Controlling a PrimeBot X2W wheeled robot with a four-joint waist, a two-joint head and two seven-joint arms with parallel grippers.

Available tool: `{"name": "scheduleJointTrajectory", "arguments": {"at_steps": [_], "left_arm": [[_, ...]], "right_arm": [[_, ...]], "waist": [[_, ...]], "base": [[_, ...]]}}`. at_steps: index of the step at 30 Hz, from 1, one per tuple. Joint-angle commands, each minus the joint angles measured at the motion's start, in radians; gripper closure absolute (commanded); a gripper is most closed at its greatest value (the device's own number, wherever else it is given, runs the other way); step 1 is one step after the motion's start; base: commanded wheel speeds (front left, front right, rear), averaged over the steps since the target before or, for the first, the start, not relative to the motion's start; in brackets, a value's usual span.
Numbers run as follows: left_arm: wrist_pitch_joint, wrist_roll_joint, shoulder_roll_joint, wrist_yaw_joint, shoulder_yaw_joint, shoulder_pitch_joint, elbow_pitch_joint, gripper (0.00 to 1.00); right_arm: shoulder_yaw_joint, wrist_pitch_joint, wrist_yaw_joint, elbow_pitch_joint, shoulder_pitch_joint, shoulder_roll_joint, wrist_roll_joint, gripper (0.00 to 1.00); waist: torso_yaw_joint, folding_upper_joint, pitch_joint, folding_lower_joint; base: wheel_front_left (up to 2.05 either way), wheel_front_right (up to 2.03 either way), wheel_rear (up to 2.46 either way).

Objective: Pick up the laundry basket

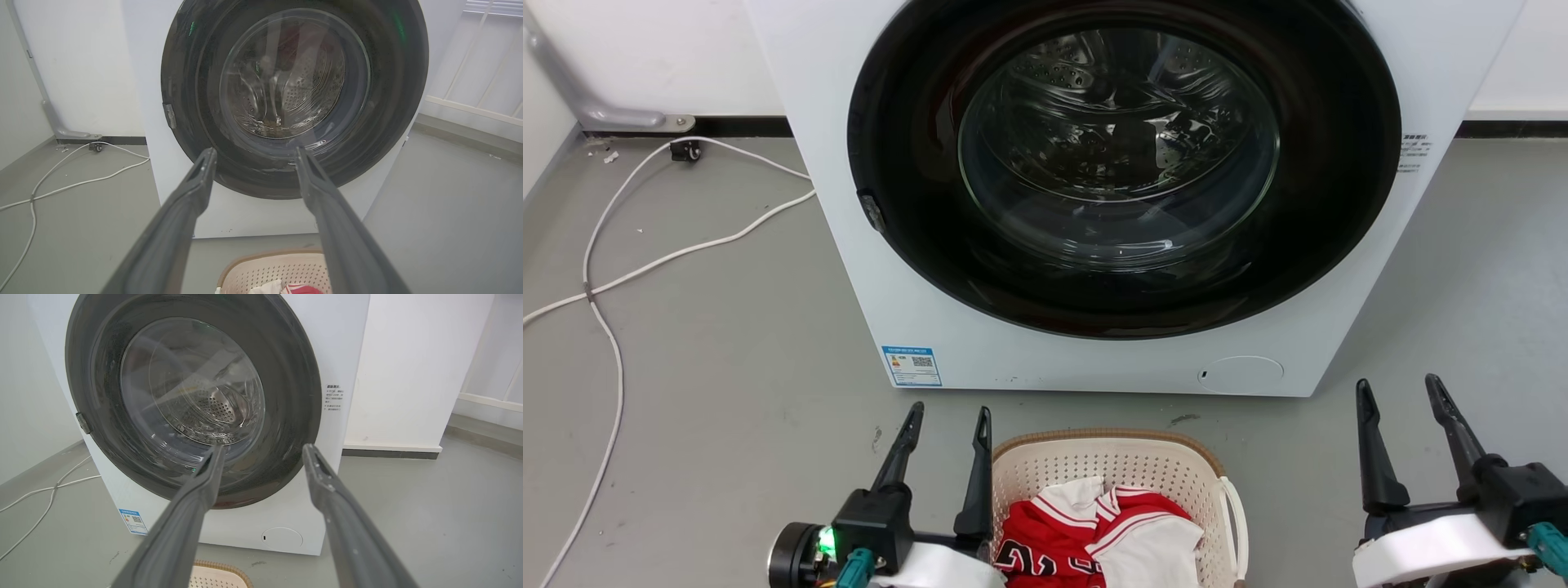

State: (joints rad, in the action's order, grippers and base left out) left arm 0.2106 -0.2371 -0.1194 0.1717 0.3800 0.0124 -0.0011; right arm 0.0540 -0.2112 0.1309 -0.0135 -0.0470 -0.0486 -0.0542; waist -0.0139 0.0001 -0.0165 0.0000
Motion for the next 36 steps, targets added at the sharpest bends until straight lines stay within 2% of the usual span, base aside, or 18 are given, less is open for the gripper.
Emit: {"name": "scheduleJointTrajectory", "arguments": {"at_steps": [1, 7, 9, 21, 27, 36], "left_arm": [[0.008, 0.017, -0.001, -0.002, 0.002, 0.005, 0.002, 0.0], [0.02, 0.059, 0.011, -0.013, 0.007, 0.015, 0.037, 0.0], [0.024, 0.043, 0.023, -0.021, -0.007, 0.024, 0.048, 0.0], [0.046, 0.118, 0.06, -0.081, -0.062, 0.047, 0.056, 0.0], [0.057, 0.165, 0.067, -0.089, -0.061, 0.059, 0.051, 0.0], [0.057, 0.154, 0.069, -0.098, -0.07, 0.063, 0.049, 0.0]], "right_arm": [[-0.003, -0.008, 0.0, 0.002, -0.008, -0.003, 0.024, 0.0], [-0.003, -0.019, 0.0, -0.014, -0.012, -0.003, 0.015, 0.0], [-0.003, -0.023, 0.0, -0.019, -0.014, -0.003, 0.022, 0.0], [-0.013, -0.047, 0.0, -0.035, -0.028, -0.002, 0.079, 0.0], [-0.008, -0.056, 0.0, -0.038, -0.033, -0.003, 0.104, 0.0], [-0.002, -0.054, 0.0, -0.044, -0.026, -0.003, 0.075, 0.0]], "waist": [[-0.001, -0.0001, -0.001, 0.0], [-0.005, -0.0001, 0.0, 0.0], [-0.006, -0.0001, 0.001, 0.0], [-0.005, -0.0001, -0.001, 0.0], [-0.002, -0.0001, 0.0, 0.0], [-0.004, -0.0001, -0.001, 0.0]], "base": [[0.0, 0.0, 0.0], [0.0, 0.0, 0.0], [0.0, 0.0, 0.0], [0.0, 0.0, 0.0], [0.0, 0.0, 0.0], [0.0, 0.0, 0.0]]}}
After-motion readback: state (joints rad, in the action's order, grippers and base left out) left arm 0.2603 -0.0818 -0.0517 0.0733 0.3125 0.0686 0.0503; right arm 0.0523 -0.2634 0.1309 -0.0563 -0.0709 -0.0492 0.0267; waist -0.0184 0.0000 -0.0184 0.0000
